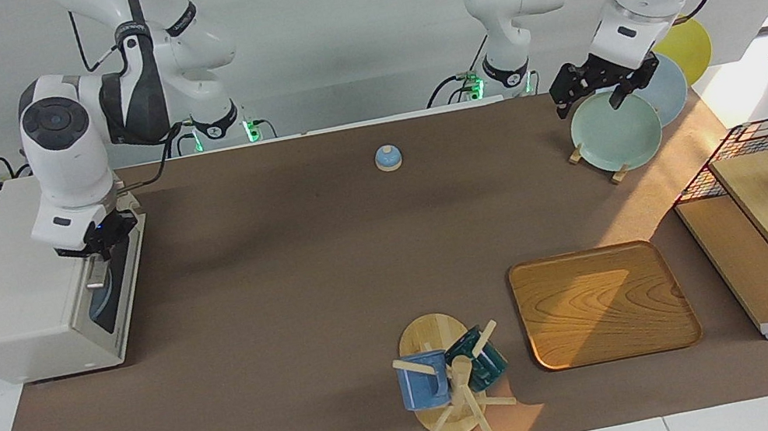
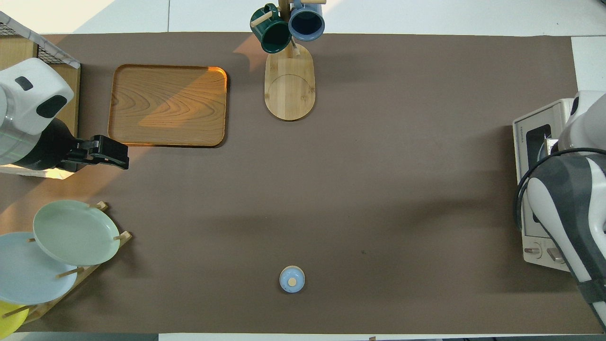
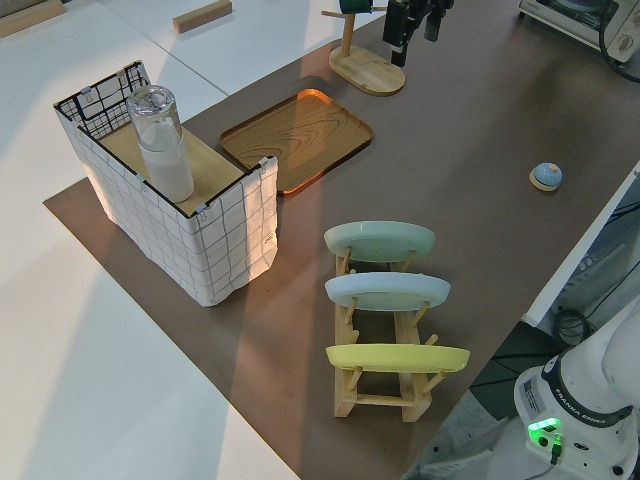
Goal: Put eggplant into oven
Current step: 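Push the oven door up and closed with the right gripper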
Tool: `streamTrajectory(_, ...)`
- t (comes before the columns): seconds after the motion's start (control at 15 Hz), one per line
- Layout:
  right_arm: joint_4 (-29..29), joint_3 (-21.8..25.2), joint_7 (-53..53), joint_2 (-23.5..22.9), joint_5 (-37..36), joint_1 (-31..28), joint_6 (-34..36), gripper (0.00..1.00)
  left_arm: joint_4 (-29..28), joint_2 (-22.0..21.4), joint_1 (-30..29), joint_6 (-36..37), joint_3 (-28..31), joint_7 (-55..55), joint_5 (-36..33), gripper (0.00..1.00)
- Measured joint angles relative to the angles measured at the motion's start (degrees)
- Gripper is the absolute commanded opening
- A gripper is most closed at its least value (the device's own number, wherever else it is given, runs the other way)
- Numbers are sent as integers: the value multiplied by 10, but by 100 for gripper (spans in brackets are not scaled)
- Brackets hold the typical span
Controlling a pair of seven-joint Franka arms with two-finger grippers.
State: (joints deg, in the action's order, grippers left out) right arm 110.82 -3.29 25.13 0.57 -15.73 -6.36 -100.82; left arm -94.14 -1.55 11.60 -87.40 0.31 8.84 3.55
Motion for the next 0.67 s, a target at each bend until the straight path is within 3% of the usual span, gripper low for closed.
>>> streamTrajectory(0.07,-14,-1,0,2,28,0,14,100,0,0,0,0,0,0,0,100)
streamTrajectory(0.33,-66,-5,-24,6,109,1,31,100,0,0,0,0,0,0,0,100)
streamTrajectory(0.67,-133,-6,-134,5,118,1,88,100,0,0,0,0,0,0,0,100)
